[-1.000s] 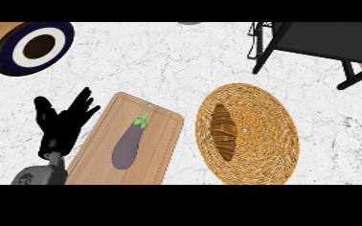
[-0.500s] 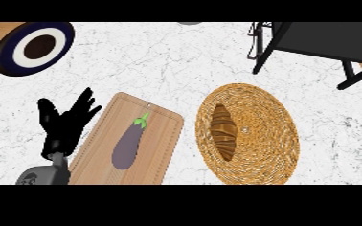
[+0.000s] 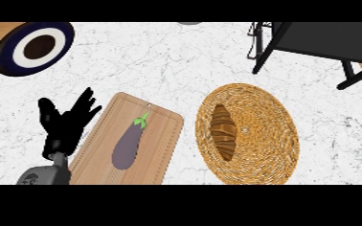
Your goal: Pick the bell pepper from the placemat and place it in the tiered shelf
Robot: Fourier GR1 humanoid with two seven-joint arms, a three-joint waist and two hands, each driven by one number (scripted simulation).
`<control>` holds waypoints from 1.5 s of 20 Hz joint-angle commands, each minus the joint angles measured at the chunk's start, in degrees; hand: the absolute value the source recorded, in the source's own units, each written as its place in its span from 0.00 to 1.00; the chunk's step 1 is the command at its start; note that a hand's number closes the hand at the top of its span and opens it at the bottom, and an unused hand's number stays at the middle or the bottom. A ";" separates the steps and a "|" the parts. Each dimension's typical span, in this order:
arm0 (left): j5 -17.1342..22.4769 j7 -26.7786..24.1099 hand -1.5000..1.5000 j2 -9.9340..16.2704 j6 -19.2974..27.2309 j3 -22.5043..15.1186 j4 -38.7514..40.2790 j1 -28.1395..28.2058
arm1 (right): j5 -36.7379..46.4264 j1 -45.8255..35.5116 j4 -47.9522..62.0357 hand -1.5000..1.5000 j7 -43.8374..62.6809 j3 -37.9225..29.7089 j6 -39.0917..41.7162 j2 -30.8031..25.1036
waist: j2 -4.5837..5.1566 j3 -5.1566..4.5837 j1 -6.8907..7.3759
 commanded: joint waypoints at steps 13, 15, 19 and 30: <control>-1.37 0.25 0.50 -0.78 1.06 0.04 1.09 1.01 | -8.95 -0.49 0.25 0.00 2.01 -10.82 -11.21 -7.95 | 0.26 -0.34 -0.38; -0.43 -0.56 0.50 -0.10 -0.92 0.44 2.01 2.37 | -9.14 -0.23 0.34 0.00 4.26 -11.51 -12.14 -10.49 | 0.10 -0.36 -0.70; -0.97 2.81 0.50 -0.65 0.51 -0.64 -1.42 2.65 | -11.63 2.76 1.24 0.00 3.41 -15.36 -14.51 -15.62 | 0.09 -0.24 -0.60; -1.40 1.32 0.50 -0.85 -0.26 -0.33 1.13 1.33 | -18.44 9.41 4.87 0.00 -0.65 -20.07 0.79 -26.36 | 0.12 -0.26 -0.86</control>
